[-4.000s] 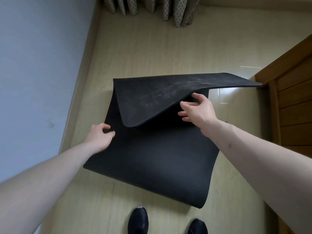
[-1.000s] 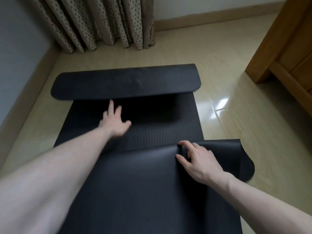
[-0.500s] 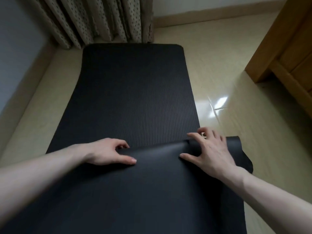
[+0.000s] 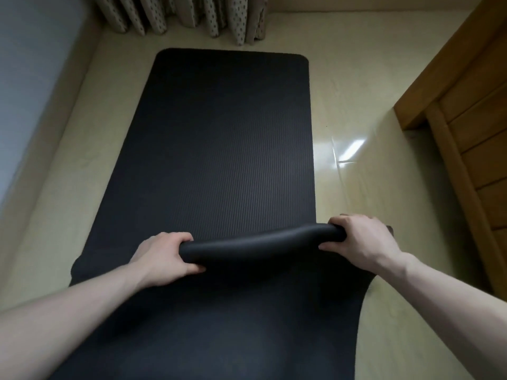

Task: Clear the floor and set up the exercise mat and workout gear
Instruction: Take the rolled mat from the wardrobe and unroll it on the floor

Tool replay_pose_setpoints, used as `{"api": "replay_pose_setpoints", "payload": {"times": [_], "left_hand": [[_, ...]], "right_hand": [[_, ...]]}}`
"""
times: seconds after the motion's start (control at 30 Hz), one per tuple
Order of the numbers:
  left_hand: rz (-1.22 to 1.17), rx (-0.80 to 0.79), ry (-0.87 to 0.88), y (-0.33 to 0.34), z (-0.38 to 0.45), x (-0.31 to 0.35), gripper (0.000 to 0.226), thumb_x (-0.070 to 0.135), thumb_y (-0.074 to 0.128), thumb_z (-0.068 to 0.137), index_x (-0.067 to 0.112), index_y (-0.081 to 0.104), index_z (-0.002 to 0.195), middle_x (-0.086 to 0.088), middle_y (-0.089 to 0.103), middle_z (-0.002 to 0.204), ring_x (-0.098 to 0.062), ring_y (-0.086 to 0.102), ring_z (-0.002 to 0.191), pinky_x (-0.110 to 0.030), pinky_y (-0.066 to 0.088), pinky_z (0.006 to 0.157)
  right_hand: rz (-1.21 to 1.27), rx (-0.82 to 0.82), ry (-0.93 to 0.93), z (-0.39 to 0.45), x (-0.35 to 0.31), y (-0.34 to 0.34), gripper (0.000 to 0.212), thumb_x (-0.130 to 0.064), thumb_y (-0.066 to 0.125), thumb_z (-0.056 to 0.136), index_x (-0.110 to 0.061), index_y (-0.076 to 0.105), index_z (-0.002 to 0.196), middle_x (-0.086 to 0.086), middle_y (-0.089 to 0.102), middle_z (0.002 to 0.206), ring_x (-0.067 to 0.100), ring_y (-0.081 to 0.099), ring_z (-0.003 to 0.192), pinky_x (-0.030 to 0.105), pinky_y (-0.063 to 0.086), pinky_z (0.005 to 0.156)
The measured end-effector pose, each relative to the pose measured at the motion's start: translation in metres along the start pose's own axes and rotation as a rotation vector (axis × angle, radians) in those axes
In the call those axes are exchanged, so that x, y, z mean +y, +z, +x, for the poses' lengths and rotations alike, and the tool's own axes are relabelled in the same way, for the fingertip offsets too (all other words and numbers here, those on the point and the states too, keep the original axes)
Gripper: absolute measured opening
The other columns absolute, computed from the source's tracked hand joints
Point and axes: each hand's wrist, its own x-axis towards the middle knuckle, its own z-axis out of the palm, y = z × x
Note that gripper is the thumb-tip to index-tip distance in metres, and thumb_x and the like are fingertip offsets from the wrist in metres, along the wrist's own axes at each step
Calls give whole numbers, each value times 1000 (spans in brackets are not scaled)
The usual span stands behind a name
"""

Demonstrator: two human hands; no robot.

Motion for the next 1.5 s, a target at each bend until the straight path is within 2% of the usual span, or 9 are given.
{"api": "replay_pose_setpoints", "payload": {"times": [0.13,0.37,0.57,0.63,0.77,0.87,1.0,1.23,1.5], "left_hand": [[-3,-104,-1,-21,-71,27,50,72,68,67,44,63,108,19,66,91,-14,67,98,-29,51,79],[45,-255,-24,-70,-195,47,70,59,65,71,41,53,138,12,64,130,-19,61,119,-30,49,95],[13,-372,-63,-105,-314,40,42,49,66,65,36,57,105,16,65,94,-15,63,86,-29,48,67],[27,-396,-67,-99,-350,36,40,46,63,64,40,54,103,16,64,92,-12,63,86,-29,53,70],[31,-411,-72,-78,-396,29,71,41,58,66,55,40,133,14,59,116,-15,60,105,-31,53,87],[21,-416,-54,-56,-427,28,73,34,56,70,53,41,138,13,59,120,-16,59,108,-27,48,83],[7,-432,-44,-28,-474,31,60,35,56,73,47,52,131,12,60,109,-17,61,102,-26,44,74],[-123,-456,-114,9,-535,44,48,39,56,69,52,52,115,8,47,103,-21,60,93,-30,50,80],[-4,-363,-10,50,-592,80,45,54,58,65,34,44,103,18,44,127,-17,36,118,-36,27,100]], "right_hand": [[21,-2,6,-63,-11,-46,27,-58,70,86,-38,67,103,-15,63,92,10,62,87,37,55,82],[24,-70,13,-184,-45,-98,28,-54,65,93,-35,67,113,-13,66,101,11,65,94,34,57,88],[108,-122,-19,-272,-84,-131,19,-48,62,96,-33,61,108,-11,70,103,16,65,95,38,55,88],[101,-142,-49,-298,-95,-134,20,-47,62,96,-35,59,111,-14,69,106,15,64,97,35,52,86],[58,-245,-94,-345,-111,-124,36,-45,62,94,-40,55,128,-13,63,117,17,59,106,33,44,85],[18,-352,-55,-383,-120,-107,46,-38,57,88,-44,53,134,-10,59,113,21,56,105,34,46,85],[-54,-446,-14,-431,-131,-82,43,-29,52,82,-39,58,123,-8,52,105,22,52,101,34,46,82],[-35,-466,-18,-500,-118,-56,34,-23,54,75,-33,51,108,-9,51,104,18,52,94,34,49,82],[24,-492,-89,-567,-97,-57,33,-32,60,72,-28,46,102,-10,62,91,19,58,86,34,52,79]]}}
